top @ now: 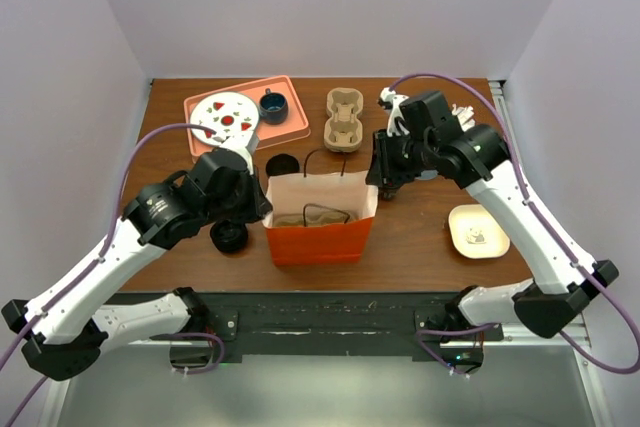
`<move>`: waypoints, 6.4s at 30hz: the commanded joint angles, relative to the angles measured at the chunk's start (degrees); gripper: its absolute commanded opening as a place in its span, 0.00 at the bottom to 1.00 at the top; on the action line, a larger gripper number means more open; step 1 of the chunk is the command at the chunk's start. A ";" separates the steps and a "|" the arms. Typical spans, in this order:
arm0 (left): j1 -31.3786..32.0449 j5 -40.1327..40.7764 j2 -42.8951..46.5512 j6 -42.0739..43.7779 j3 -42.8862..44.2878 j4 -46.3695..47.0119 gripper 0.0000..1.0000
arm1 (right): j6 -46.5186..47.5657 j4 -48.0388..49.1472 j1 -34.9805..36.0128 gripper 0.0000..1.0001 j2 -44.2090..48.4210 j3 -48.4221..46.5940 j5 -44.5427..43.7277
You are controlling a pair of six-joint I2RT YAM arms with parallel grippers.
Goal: Pack the takeout coffee
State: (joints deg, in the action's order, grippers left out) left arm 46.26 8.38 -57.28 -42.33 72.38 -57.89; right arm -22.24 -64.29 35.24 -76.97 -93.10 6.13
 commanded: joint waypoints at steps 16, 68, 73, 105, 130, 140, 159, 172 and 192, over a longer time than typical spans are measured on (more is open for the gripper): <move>0.06 3.49 -2.05 -1.26 10.24 -7.77 0.57 | -1.85 6.54 -0.09 0.59 5.68 -10.09 -1.74; 0.06 16.15 10.35 3.73 15.69 4.61 1.00 | 0.09 -1.01 -0.09 0.97 -3.98 -27.66 -9.56; 0.15 15.18 9.37 5.76 15.25 8.65 1.00 | -1.84 -0.75 0.00 0.96 -3.80 -26.26 -11.14; 0.06 8.14 3.40 8.66 12.70 -1.34 0.93 | 2.02 4.27 -18.72 0.72 -18.57 -24.33 -14.92; 0.06 5.33 3.40 10.78 12.79 -2.76 0.93 | 20.73 4.08 -13.80 0.83 -26.56 -8.68 -8.43; 0.06 5.68 3.49 9.37 12.70 -2.67 0.92 | 24.08 4.52 -12.66 0.82 -29.56 -8.60 -9.38; 0.06 5.86 3.49 8.75 13.23 -3.37 0.92 | 26.11 5.67 -12.39 0.82 -29.91 -3.67 -10.88; 0.06 6.73 3.93 8.84 12.61 -3.63 0.92 | 25.93 6.81 -12.30 0.81 -30.34 -1.74 -11.14; 0.06 7.79 4.10 6.47 11.20 -7.50 0.88 | 24.26 8.49 -12.04 0.62 -29.99 0.46 -11.05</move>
State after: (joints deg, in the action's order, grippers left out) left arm 46.26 15.44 -53.19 -34.94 83.66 -65.39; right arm 2.74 -57.30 22.90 -107.18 -93.97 -4.45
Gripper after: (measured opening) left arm 0.890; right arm 0.722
